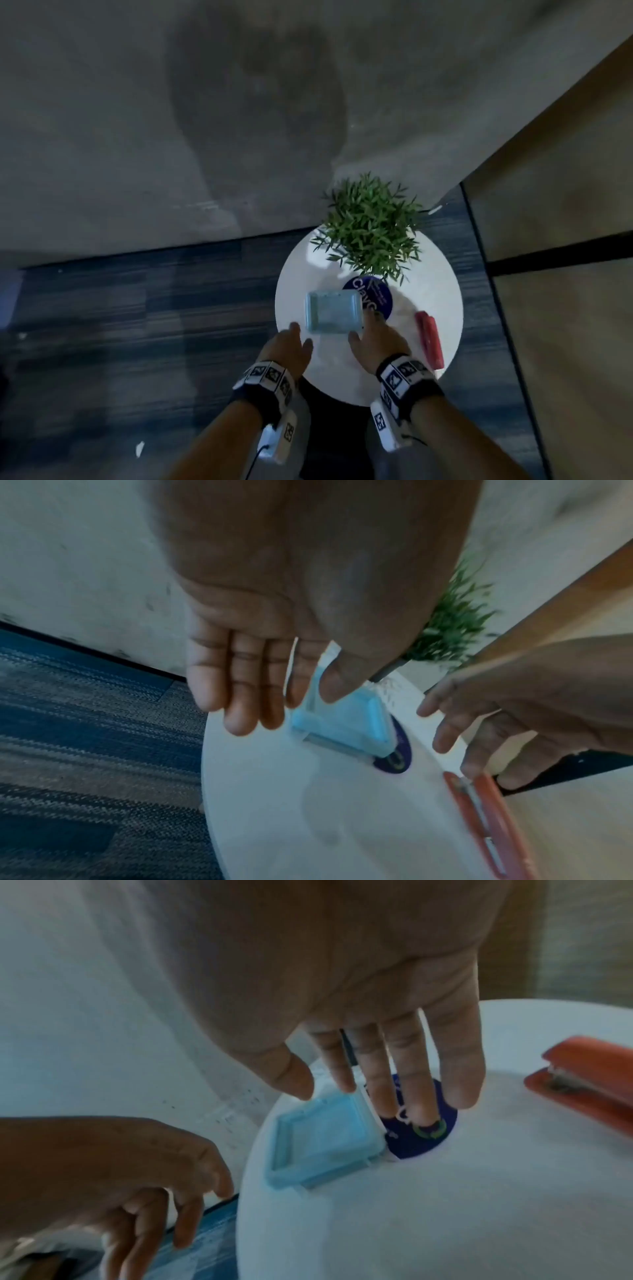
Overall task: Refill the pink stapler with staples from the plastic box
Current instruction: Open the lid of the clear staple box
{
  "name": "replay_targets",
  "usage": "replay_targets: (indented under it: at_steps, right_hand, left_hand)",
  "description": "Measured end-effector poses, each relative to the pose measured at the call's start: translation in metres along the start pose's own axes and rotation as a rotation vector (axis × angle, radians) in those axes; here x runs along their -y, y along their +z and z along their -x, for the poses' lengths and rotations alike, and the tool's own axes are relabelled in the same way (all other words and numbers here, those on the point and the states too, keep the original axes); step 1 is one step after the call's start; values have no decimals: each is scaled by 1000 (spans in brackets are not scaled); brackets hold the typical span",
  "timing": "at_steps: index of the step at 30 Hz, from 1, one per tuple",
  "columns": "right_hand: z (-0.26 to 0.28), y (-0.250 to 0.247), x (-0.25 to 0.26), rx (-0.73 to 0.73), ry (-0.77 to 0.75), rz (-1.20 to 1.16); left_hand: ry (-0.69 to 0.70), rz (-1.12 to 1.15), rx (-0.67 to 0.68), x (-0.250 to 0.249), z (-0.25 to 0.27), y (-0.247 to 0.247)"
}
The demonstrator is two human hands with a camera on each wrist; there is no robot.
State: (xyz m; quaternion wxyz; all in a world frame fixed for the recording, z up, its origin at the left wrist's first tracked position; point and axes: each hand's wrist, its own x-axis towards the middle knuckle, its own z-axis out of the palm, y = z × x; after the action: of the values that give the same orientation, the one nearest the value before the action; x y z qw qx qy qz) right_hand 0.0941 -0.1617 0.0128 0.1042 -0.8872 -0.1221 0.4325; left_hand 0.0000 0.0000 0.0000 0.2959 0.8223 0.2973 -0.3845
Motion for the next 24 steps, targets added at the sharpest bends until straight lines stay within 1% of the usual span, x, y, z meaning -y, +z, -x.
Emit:
replay_targets:
  at_steps: [2,4,6,8,10,11,15,16,17,20,22,24]
  right_hand:
    - [-20,12,-4,-24,35,-34]
    - [-38,20,-10,-26,20,-77]
    - [-52,28,-14,-30,-27,-96]
    - [-65,33,-20,-41,-84,-129]
    - [-80,37,-26,-42,-127,-216]
    - [-86,39,-31,-47,-163,-262]
    - [-100,50,-49,-84,-211,-349]
    - [-99,52,-51,-75,-228,-369]
    - [-98,55,-53,-63,-249,-369]
    - [-104,62,-57,-63,-269,-251]
    - [-105,62,-56,-113,-264,-212]
    - [-102,68,-56,-224,-298,-137]
  left_hand:
    - [-53,32,-96,1,-19,8]
    - [-58,114,-144,2,-37,14]
    - [3,175,-154,2,-49,22]
    - [126,215,-201,3,-58,25]
    - [224,256,-227,7,-70,27]
    - [260,286,-236,10,-75,26]
    - [361,332,-245,25,-90,27]
    - [374,353,-248,28,-92,26]
    - [377,382,-251,30,-94,27]
    - [415,484,-279,35,-100,36]
    - [446,542,-297,38,-102,40]
    - [476,559,-323,41,-105,42]
